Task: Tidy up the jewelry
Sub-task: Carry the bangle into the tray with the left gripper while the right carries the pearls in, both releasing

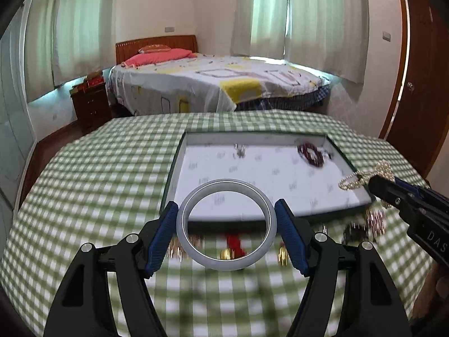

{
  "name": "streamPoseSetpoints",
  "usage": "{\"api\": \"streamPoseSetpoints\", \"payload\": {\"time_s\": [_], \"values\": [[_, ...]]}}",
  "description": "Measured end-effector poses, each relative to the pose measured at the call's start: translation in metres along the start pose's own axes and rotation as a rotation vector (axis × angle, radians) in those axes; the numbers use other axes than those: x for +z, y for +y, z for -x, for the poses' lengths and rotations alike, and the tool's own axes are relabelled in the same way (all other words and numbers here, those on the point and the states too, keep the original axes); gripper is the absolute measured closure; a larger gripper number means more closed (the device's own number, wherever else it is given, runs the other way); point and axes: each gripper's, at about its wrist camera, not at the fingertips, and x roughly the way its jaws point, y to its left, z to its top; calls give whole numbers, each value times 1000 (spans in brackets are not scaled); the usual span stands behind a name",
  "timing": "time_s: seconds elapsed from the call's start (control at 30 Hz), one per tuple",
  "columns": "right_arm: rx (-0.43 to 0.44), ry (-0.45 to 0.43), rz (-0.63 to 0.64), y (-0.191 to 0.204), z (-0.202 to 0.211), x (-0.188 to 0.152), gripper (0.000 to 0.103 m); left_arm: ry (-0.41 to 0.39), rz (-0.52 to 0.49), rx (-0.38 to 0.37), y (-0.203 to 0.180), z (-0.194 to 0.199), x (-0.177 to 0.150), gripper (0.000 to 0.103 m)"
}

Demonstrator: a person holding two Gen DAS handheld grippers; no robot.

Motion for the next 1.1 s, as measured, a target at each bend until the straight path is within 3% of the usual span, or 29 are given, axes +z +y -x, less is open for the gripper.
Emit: {"api": "streamPoseSetpoints", "payload": {"time_s": [0.23,0.4,0.73,0.93,1.1], "values": [[1,-10,10,-6,-54,41,81,-4,-7,9,2,-43,37,35],[-3,33,-3,-16,-95,55,81,45,7,23,7,-83,52,35],[-11,185,5,-23,-165,64,81,170,3,38,8,-145,65,35],[-19,287,14,-26,-195,61,81,238,8,37,9,-164,62,35],[-21,322,9,-29,-205,57,81,276,16,27,12,-172,61,35]]}}
